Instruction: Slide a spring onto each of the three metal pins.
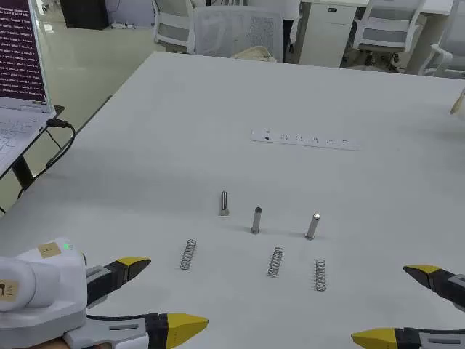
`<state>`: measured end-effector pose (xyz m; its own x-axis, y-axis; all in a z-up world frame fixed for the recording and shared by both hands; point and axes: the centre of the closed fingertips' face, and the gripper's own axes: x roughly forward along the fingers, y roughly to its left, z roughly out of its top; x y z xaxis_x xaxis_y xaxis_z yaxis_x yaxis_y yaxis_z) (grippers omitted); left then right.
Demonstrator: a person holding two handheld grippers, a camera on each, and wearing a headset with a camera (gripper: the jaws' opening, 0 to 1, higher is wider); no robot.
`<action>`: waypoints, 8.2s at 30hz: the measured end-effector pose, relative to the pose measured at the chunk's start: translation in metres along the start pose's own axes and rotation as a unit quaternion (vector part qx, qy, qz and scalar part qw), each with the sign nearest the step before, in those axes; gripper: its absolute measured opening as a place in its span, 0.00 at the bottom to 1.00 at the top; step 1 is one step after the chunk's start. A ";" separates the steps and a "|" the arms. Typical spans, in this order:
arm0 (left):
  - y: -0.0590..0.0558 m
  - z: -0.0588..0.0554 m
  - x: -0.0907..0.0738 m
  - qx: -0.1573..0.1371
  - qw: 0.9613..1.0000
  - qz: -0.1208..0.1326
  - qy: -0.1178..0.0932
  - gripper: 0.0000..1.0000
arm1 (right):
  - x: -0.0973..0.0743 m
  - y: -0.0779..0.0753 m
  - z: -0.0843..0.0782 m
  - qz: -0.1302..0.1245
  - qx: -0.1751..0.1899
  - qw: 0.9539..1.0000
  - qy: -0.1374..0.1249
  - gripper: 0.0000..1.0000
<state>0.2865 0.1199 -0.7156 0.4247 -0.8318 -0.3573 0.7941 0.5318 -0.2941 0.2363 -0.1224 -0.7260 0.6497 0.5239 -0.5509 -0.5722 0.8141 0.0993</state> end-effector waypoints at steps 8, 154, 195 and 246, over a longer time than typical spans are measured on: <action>-0.004 -0.002 -0.003 0.002 1.000 0.000 0.002 0.82 | -0.001 0.003 -0.002 0.000 0.001 1.000 0.000 0.98; 0.113 0.075 0.139 0.033 0.995 0.084 0.032 0.64 | 0.006 -0.001 -0.025 -0.003 0.032 0.999 0.034 0.96; 0.147 0.054 0.185 0.044 0.983 0.154 0.091 0.34 | 0.007 -0.006 -0.035 -0.002 0.042 0.998 0.054 0.94; 0.161 0.051 0.184 0.105 0.968 0.181 0.138 0.00 | 0.005 -0.007 -0.036 0.001 0.046 0.997 0.057 0.91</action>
<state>0.5146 0.0446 -0.7830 0.5830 -0.5069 -0.6349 0.6976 0.7129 0.0714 0.2254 -0.1349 -0.7595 0.5836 0.4984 -0.6410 -0.5222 0.8349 0.1737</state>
